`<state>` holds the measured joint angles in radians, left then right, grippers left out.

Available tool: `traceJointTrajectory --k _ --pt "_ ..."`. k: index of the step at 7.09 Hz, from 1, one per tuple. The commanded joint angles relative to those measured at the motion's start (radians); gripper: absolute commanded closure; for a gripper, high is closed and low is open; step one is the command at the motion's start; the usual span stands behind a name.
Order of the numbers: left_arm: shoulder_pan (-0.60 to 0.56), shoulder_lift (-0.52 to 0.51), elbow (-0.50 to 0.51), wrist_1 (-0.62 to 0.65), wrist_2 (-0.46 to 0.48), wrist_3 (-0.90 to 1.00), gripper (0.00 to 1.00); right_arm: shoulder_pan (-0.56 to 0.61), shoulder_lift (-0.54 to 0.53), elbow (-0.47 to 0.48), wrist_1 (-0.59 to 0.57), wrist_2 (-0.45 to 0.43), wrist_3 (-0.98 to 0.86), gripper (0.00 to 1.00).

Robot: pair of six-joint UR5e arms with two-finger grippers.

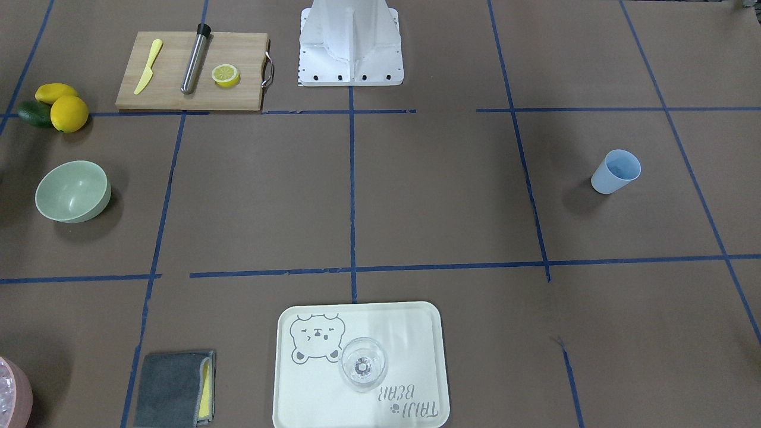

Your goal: Pour ice into bowl

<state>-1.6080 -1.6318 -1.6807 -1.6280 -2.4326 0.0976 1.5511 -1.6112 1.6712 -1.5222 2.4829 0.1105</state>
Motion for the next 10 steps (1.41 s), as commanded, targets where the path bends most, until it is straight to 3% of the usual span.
traceJointTrajectory --k 1,4,7,8,9,10 --pt "0.002 0.018 0.015 -0.073 0.070 0.125 0.00 0.000 0.008 0.002 0.002 -0.001 0.000 0.00" --pt "0.023 0.014 -0.034 -0.018 0.104 0.122 0.00 -0.002 0.002 -0.016 0.028 -0.004 0.008 0.00" --pt "0.033 0.039 -0.047 -0.024 0.086 0.113 0.00 -0.046 -0.055 -0.089 0.358 -0.002 0.012 0.00" --pt "0.034 0.040 -0.048 -0.020 0.083 0.107 0.00 -0.140 -0.061 -0.088 0.403 -0.004 0.038 0.00" --pt "0.036 0.041 -0.050 -0.019 0.082 0.105 0.00 -0.223 -0.061 -0.068 0.424 -0.002 0.181 0.00" --pt "0.036 0.043 -0.048 -0.019 0.084 0.109 0.00 -0.273 -0.061 -0.062 0.536 -0.007 0.339 0.00"
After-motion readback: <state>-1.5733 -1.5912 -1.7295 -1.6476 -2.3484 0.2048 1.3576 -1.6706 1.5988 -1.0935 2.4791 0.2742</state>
